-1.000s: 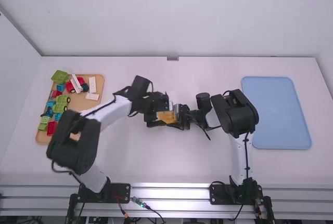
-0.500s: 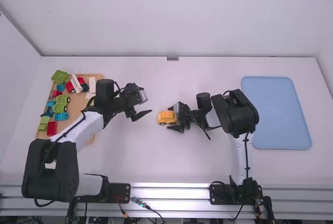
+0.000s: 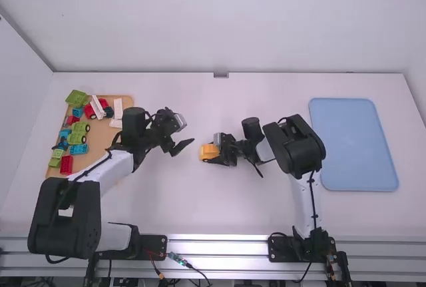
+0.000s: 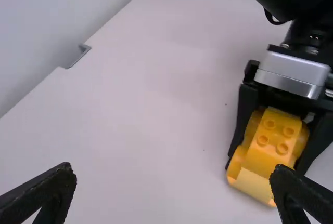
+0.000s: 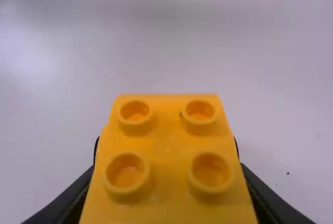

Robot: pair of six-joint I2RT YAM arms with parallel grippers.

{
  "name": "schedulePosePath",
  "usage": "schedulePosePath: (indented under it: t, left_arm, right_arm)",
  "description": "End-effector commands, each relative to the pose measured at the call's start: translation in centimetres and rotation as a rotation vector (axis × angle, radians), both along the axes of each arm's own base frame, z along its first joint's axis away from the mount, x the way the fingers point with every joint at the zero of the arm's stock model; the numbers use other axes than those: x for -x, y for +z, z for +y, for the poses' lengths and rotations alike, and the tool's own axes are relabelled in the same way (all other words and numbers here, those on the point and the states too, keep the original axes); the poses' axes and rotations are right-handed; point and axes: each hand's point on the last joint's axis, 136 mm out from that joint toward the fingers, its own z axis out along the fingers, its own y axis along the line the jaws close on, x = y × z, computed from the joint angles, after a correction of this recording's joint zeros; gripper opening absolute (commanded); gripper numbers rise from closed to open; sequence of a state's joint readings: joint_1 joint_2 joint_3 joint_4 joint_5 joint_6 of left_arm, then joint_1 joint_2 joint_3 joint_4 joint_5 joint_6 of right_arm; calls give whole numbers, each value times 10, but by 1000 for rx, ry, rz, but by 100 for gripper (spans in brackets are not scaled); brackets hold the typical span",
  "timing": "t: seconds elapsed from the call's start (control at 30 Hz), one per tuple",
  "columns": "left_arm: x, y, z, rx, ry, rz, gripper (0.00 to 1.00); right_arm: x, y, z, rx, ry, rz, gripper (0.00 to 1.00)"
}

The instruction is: Assemble lego blocks to make yellow taxi

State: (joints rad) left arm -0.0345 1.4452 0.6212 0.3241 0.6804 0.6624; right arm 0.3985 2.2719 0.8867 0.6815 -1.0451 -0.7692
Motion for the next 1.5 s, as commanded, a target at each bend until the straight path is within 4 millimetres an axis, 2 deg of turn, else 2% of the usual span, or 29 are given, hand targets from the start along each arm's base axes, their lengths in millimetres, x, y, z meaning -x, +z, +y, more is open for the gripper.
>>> schedulePosePath:
  t: [0.0,0.07,0.2,0.27,0.37,0.5,0.6,0.63,0.67,0.7,0.73,0.77,0.87,0.9,0.97,1.03,1.17,1.27,1.4,1.43,1.47]
  left_arm:
    - [-3,-1,5,29,64,38,99]
    - [-4,-1,6,25,67,32,99]
    - [-3,-1,5,27,62,32,99]
    - [-3,-2,5,26,62,38,99]
    - [-2,-3,6,24,64,39,99]
    - [-3,-6,9,11,86,36,99]
    - [-6,-9,14,-8,114,36,99]
    - [-6,-9,14,-10,116,37,99]
    - [-6,-10,15,-13,122,38,99]
    - [-6,-10,15,-14,122,37,99]
    - [-7,-11,17,-18,132,39,99]
    - [-7,-11,18,-19,138,41,99]
    - [-19,-11,34,13,296,84,99]
    - [-20,-11,35,14,305,85,99]
    - [-25,-12,46,9,380,95,99]
    - [-25,-11,42,4,365,105,99]
    - [-28,-6,42,1,366,120,99]
    - [-30,-2,42,7,369,118,99]
    - [-30,-2,42,7,369,119,99]
    - [-30,-3,42,6,369,121,99]
    - [-30,-3,42,6,369,122,99]
  right_arm:
    - [-4,-4,1,13,-3,-5,35]
    - [-5,-2,1,7,-4,-14,34]
    - [-10,14,0,-62,27,-47,35]
    - [-31,32,-13,-102,-24,-49,35]
    - [-53,48,-31,-110,-109,-47,35]
    - [-83,77,-83,-102,-263,-125,34]
    - [-105,94,-145,-40,-492,-170,35]
    - [-107,97,-155,-30,-526,-179,35]
    - [-108,105,-184,-2,-623,-204,35]
    - [-109,109,-199,14,-675,-217,35]
    - [-108,113,-222,40,-763,-226,35]
    - [-107,115,-230,48,-792,-230,35]
    - [-94,121,-310,122,-1110,-211,35]
    - [-93,121,-313,124,-1125,-209,35]
    - [-75,117,-363,168,-1319,-177,35]
    - [-60,109,-390,197,-1410,-146,35]
    - [-37,88,-428,234,-1513,-56,34]
    - [-29,78,-448,265,-1552,-40,32]
    - [-28,64,-472,279,-1594,6,32]
    - [-30,55,-484,267,-1622,46,32]
    - [-32,49,-489,261,-1628,69,32]
